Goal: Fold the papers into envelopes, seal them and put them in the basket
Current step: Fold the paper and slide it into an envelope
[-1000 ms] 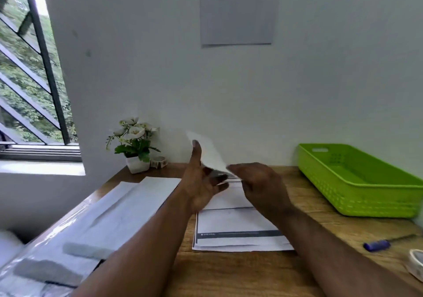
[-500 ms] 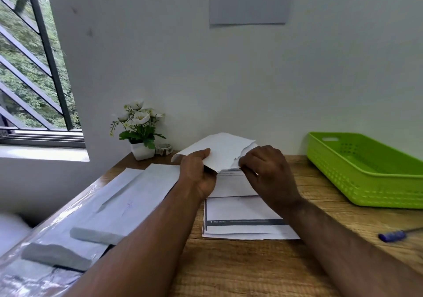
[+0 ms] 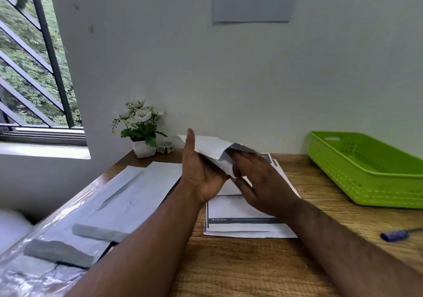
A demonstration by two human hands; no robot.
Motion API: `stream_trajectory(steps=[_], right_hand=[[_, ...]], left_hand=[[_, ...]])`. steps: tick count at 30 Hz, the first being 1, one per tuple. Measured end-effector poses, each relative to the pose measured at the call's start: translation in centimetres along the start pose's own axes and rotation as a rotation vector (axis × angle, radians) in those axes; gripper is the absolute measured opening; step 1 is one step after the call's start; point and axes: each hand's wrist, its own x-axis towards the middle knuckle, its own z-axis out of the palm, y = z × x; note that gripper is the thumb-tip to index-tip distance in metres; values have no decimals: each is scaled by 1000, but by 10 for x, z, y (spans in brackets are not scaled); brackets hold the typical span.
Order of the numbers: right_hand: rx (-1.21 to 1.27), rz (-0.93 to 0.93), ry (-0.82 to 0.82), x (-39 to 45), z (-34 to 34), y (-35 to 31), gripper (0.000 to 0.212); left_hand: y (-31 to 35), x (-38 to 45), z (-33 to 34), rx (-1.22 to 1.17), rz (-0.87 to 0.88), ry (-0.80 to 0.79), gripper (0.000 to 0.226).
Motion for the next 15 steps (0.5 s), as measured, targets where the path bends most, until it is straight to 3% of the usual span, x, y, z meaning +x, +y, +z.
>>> stream_trajectory(steps=[3, 6, 9, 12, 15], right_hand=[[91, 29, -78, 1, -2, -10, 37], [122, 33, -92, 3, -3, -15, 17], [123, 102, -177, 4, -1, -19, 44], [159, 190, -264, 7, -5, -24, 41], [158, 197, -300, 7, -6, -25, 62]], left_hand=[[-1, 0, -5, -43, 49, -17, 79], [-3, 1, -8, 39, 34, 66, 86], [-7, -2, -2, 87, -21, 99, 77], [-8, 1, -3, 101, -50, 116, 74], [-7, 4, -9, 110, -99, 88, 85]])
